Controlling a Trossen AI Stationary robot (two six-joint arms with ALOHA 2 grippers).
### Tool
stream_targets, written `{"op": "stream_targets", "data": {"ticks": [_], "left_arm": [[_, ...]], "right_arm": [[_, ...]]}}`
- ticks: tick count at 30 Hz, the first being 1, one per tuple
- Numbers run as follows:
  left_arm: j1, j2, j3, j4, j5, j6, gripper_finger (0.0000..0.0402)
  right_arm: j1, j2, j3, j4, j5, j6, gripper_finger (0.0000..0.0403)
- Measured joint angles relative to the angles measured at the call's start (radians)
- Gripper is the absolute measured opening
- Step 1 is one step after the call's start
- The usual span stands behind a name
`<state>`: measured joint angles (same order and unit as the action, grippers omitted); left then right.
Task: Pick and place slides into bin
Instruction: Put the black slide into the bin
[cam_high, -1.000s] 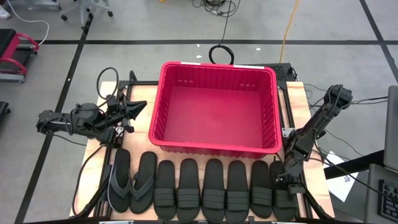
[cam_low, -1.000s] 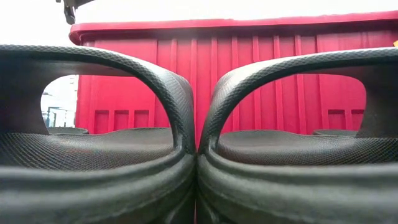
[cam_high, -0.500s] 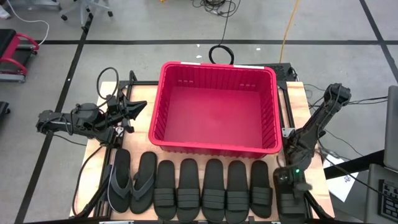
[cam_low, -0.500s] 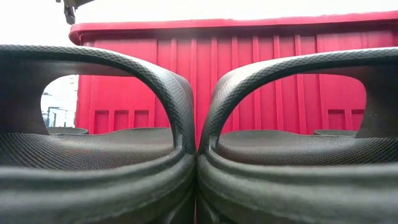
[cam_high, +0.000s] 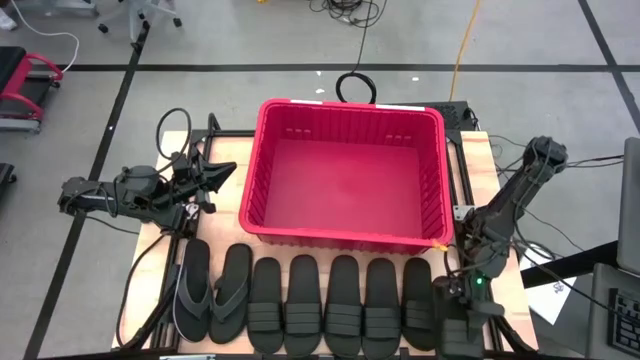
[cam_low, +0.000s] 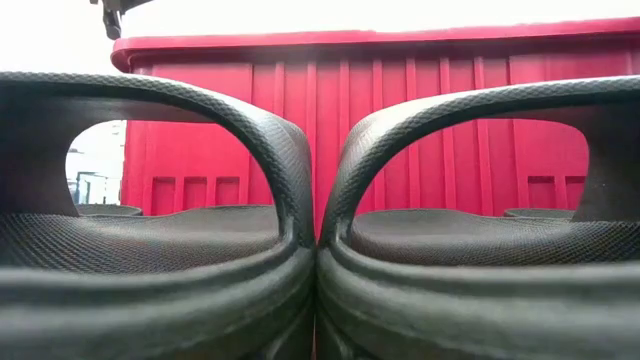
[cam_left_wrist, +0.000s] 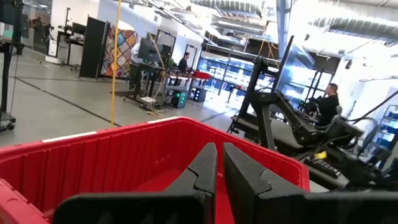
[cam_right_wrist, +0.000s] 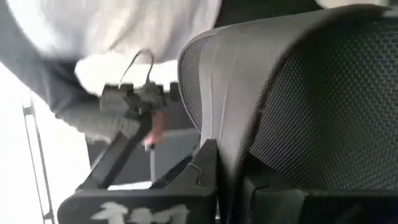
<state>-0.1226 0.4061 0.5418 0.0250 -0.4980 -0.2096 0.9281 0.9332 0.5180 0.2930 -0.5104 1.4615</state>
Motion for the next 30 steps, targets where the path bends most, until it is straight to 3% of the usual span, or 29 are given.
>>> {"op": "stream_targets", "data": {"ticks": [7, 15, 21, 26, 30], "left_arm": [[0.0, 0.0, 0.0, 0.0, 0.0, -0.014, 0.0026], [0.0, 0.0, 0.0, 0.001, 0.0, -0.002, 0.0026], [0.0, 0.0, 0.0, 0.001, 0.0, -0.002, 0.0026], [0.0, 0.0, 0.0, 0.001, 0.0, 0.027, 0.0026], [0.0, 0.0, 0.0, -0.001, 0.0, 0.032, 0.0026]], "right_arm": [[-0.113, 0.076, 0.268, -0.348, -0.147, -0.139, 0.0001], [-0.341, 0.059, 0.583, -0.817, -0.066, -0.488, 0.0001], [-0.576, 0.059, 0.813, -0.894, 0.158, -0.892, 0.0004], [-0.792, 0.066, 0.991, -1.007, 0.606, -1.116, 0.0005], [-0.957, 0.092, 1.077, -1.17, 0.747, -1.2, 0.0003]]}}
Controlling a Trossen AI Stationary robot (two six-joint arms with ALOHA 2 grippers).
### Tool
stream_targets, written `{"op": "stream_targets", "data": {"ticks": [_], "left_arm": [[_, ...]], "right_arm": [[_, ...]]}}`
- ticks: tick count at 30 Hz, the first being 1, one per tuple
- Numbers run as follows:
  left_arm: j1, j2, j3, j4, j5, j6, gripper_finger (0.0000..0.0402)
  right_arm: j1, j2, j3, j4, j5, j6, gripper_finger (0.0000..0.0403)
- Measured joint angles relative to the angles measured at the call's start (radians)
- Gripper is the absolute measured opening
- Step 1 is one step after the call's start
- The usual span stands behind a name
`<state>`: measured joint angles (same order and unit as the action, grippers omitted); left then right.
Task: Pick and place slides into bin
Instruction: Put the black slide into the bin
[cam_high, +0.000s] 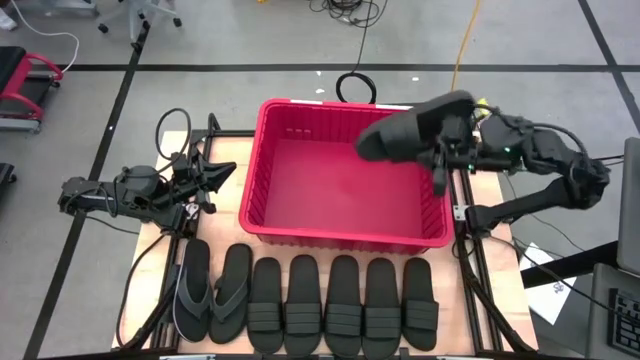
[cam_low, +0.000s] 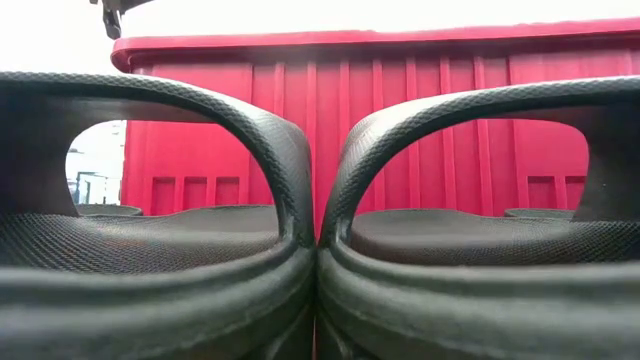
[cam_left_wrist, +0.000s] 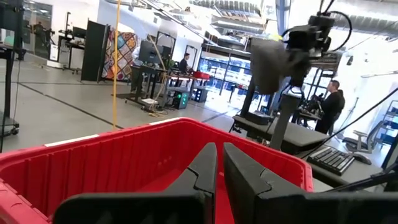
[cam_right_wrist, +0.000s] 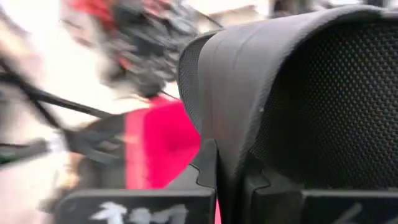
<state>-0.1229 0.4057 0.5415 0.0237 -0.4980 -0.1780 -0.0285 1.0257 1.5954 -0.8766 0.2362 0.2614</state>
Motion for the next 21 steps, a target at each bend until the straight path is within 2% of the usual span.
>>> {"op": "stream_targets", "data": {"ticks": [3, 8, 12, 16, 21], "left_arm": [[0.0, 0.0, 0.0, -0.039, 0.0, -0.002, 0.0026], [0.0, 0.0, 0.0, -0.131, 0.001, -0.063, 0.0026], [0.0, 0.008, 0.0, -0.159, 0.001, -0.166, 0.0026], [0.0, 0.011, 0.0, -0.161, 0.001, -0.216, 0.0026], [0.0, 0.013, 0.0, -0.162, 0.001, -0.231, 0.0026]], "right_arm": [[-0.109, 0.032, 0.025, -0.158, -0.017, 0.003, 0.0003], [-0.26, 0.126, 0.025, -0.45, -0.279, -0.08, 0.0003], [-0.337, 0.224, 0.025, -0.524, -0.426, -0.271, 0.0003], [-0.437, 0.318, 0.025, -0.59, -0.577, -0.534, 0.0002], [-0.549, 0.446, 0.025, -0.698, -0.576, -0.788, 0.0002]]}}
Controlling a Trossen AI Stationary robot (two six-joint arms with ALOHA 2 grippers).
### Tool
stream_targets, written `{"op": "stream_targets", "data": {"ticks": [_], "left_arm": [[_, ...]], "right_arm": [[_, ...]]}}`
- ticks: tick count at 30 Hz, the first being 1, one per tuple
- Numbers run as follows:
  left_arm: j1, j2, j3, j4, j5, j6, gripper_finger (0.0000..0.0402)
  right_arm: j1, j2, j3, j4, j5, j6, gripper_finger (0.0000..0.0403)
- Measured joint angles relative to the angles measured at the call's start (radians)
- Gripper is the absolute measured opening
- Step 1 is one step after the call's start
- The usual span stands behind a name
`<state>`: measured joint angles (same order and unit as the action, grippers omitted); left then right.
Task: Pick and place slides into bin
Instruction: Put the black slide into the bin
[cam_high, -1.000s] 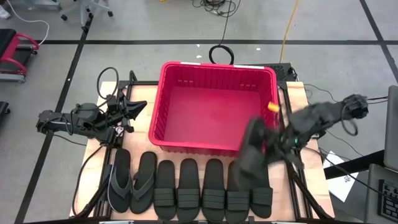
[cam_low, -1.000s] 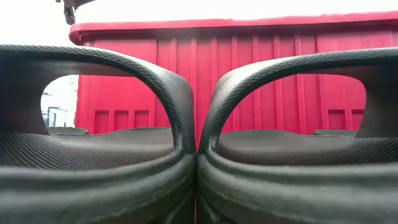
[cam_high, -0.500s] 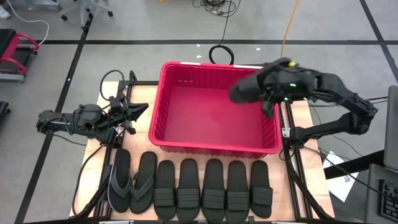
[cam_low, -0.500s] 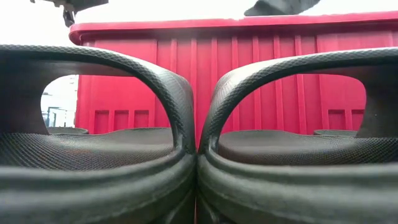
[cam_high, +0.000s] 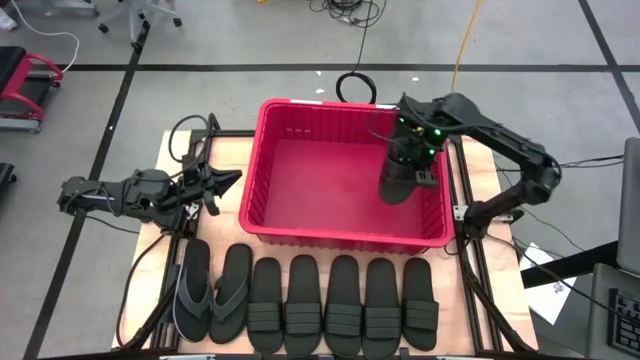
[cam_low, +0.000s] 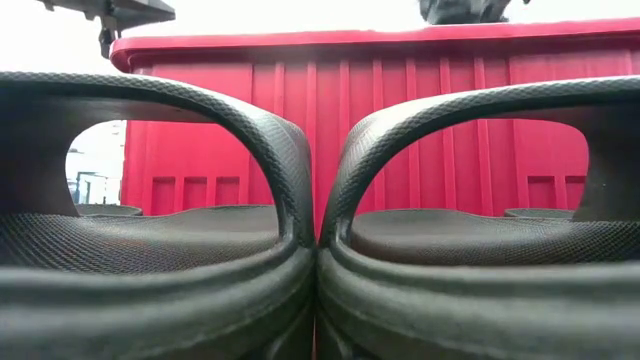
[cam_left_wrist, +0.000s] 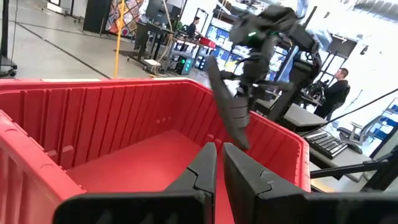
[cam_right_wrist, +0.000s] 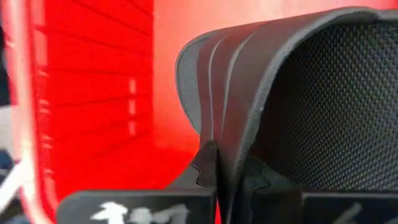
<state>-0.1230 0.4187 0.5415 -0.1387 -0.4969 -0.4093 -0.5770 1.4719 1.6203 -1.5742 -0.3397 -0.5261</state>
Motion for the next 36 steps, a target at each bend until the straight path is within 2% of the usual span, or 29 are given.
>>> {"op": "stream_targets", "data": {"ticks": [6, 10, 12, 18, 23, 25, 29, 36], "left_arm": [[0.0, 0.0, 0.0, 0.005, -0.001, -0.016, 0.0026], [0.0, 0.0, 0.0, 0.007, 0.0, -0.024, 0.0026], [0.0, 0.0, 0.0, 0.008, 0.0, -0.025, 0.0026], [0.0, 0.0, 0.0, 0.008, -0.001, -0.015, 0.0026], [0.0, 0.0, 0.0, 0.008, -0.001, -0.001, 0.0026], [0.0, 0.0, 0.0, 0.008, -0.001, 0.004, 0.0026], [0.0, 0.0, 0.0, 0.008, -0.001, -0.004, 0.0026], [0.0, 0.0, 0.0, 0.006, -0.001, 0.0, 0.0026]], "right_arm": [[-0.061, 0.105, -0.02, 0.006, -0.009, -0.154, 0.0003], [-0.092, 0.151, -0.084, 0.005, -0.097, -0.23, 0.0003], [-0.097, 0.174, -0.126, 0.007, -0.1, -0.249, 0.0003], [-0.098, 0.198, -0.251, 0.038, -0.08, -0.244, 0.0003], [-0.097, 0.189, -0.337, 0.134, -0.076, -0.163, 0.0003], [-0.097, 0.188, -0.36, 0.149, -0.063, -0.129, 0.0003], [-0.097, 0.188, -0.396, 0.161, 0.03, -0.081, 0.0003], [-0.098, 0.188, -0.439, 0.138, 0.043, -0.122, 0.0004]]}}
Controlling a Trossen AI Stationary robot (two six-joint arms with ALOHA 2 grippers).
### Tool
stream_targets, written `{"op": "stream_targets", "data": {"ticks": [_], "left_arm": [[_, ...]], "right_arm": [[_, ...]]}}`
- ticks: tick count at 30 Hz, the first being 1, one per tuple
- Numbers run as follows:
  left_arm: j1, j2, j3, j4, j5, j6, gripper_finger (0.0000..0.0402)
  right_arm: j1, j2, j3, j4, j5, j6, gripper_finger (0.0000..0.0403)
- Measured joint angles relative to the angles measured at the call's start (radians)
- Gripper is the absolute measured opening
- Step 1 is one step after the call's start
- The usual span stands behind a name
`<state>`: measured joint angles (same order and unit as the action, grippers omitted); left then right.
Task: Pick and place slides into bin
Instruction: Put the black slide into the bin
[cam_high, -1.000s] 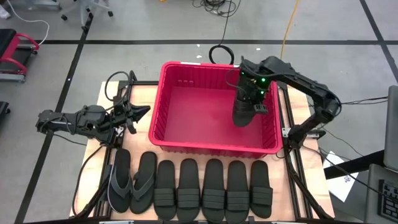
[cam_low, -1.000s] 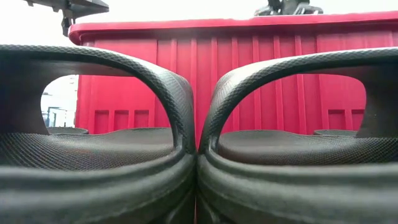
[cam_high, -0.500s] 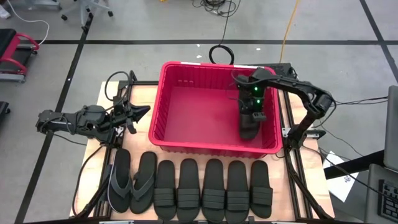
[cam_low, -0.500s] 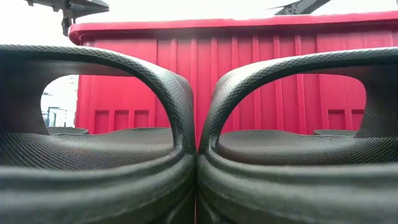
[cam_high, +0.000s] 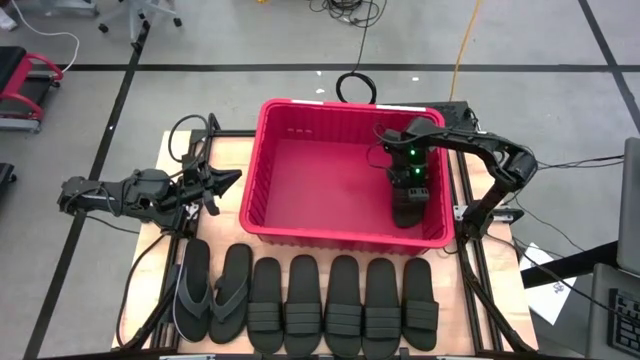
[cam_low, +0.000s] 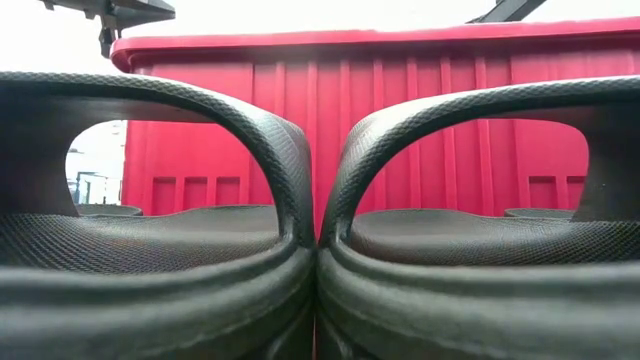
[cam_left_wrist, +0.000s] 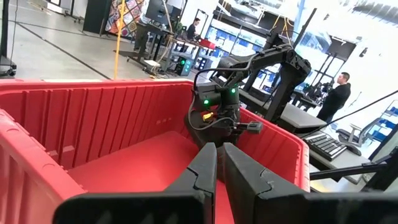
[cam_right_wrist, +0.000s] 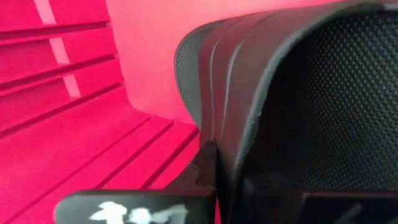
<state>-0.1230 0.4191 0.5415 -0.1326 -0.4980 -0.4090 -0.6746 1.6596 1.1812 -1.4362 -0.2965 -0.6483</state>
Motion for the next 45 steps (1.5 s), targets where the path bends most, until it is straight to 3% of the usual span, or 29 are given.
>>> {"op": "stream_targets", "data": {"ticks": [9, 24, 30, 37, 45], "left_arm": [[0.0, 0.0, 0.0, -0.004, 0.0, 0.011, 0.0026], [0.0, 0.0, 0.0, -0.007, 0.0, 0.012, 0.0026], [0.0, 0.0, 0.0, -0.007, 0.0, 0.022, 0.0026], [0.0, 0.0, 0.0, -0.007, 0.001, 0.035, 0.0026], [0.0, 0.0, 0.0, -0.007, 0.001, 0.038, 0.0026]], "right_arm": [[0.0, 0.0, -0.007, 0.021, -0.018, 0.007, 0.0011], [0.0, -0.002, -0.007, 0.006, -0.017, 0.043, 0.0138], [0.0, -0.045, -0.007, 0.029, 0.003, 0.044, 0.017], [0.0, -0.128, -0.003, 0.066, 0.091, 0.045, 0.0176], [0.055, -0.221, 0.054, 0.198, -0.04, 0.079, 0.0142]]}}
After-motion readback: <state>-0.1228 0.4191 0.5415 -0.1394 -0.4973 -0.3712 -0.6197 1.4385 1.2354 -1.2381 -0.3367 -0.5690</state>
